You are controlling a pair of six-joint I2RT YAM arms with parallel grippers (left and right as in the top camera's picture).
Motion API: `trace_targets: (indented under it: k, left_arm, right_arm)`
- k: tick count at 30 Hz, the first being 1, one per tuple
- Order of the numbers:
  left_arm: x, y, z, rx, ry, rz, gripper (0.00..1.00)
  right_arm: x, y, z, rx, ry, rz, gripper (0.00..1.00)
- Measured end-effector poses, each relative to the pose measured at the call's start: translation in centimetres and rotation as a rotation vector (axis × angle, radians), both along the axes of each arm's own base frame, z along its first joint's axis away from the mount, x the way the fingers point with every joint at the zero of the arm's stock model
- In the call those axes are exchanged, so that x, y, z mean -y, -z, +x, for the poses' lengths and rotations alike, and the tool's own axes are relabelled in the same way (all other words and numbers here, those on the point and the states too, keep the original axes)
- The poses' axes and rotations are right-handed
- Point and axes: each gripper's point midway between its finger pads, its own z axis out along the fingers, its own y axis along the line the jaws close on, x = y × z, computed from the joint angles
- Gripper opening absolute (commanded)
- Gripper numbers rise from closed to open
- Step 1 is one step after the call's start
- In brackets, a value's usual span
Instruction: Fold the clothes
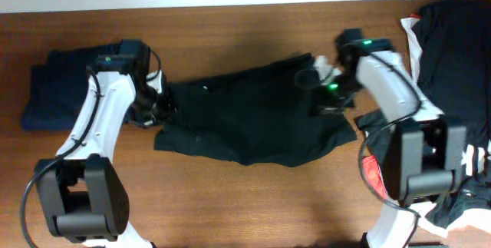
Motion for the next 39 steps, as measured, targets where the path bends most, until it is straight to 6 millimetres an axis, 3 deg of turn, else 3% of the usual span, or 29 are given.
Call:
trace_targets:
  k: [4,8,14,18,20,23,28,29,33,34,37,39]
  left_arm:
    - [-0.1,-2.3,0.5,0.018,0.007,0.012,0.00]
    - [-0.2,-2.7,0.7,0.025,0.012,0.016,0.00]
    - [-0.2,-3.2,0.6,0.029,0.029,0.017,0.00]
    - [-0.3,-5.6,1.3,0.070,0.060,0.026,0.00]
    - [-0.4,-6.8,1.7,0.096,0.068,0.030,0.00]
    - [-0.5,-7.3,1.8,0.106,0.071,0.039,0.00]
    - [-1.6,-7.1,1.5,0.093,0.071,0.102,0.01]
    - [-1.7,-7.1,1.5,0.093,0.071,0.110,0.00]
    - [-2.1,-7.1,1.6,0.094,0.070,0.133,0.01]
    - [-2.2,-7.0,1.6,0.095,0.069,0.136,0.00]
    - [-1.9,-7.1,1.6,0.096,0.070,0.120,0.01]
    - [-1.1,-7.2,1.6,0.098,0.075,0.080,0.01]
  right_arm:
    - [-6.8,1.0,-0.5,0.075,-0.150,0.077,0.18]
    - [-13.4,2.9,-2.0,0.122,-0.265,0.149,0.21]
    - [-20.6,7.0,-6.1,0.085,-0.378,0.189,0.23]
    - [-24.8,6.8,-6.8,0.159,-0.427,0.253,0.28]
    - [-25.7,6.7,-6.9,0.171,-0.433,0.266,0.30]
    - [-24.7,6.5,-7.1,0.122,-0.414,0.228,0.33]
    - [-19.6,5.2,-5.0,0.041,-0.330,0.098,0.39]
    - [-17.6,4.2,-3.1,0.040,-0.275,0.083,0.39]
    - [-11.8,2.7,-0.1,0.023,-0.156,0.018,0.39]
    - [-8.5,2.8,0.7,0.006,-0.093,-0.031,0.39]
    - [-4.3,3.9,1.1,-0.014,-0.022,-0.111,0.38]
    - [-1.9,5.3,0.3,-0.053,0.012,-0.158,0.38]
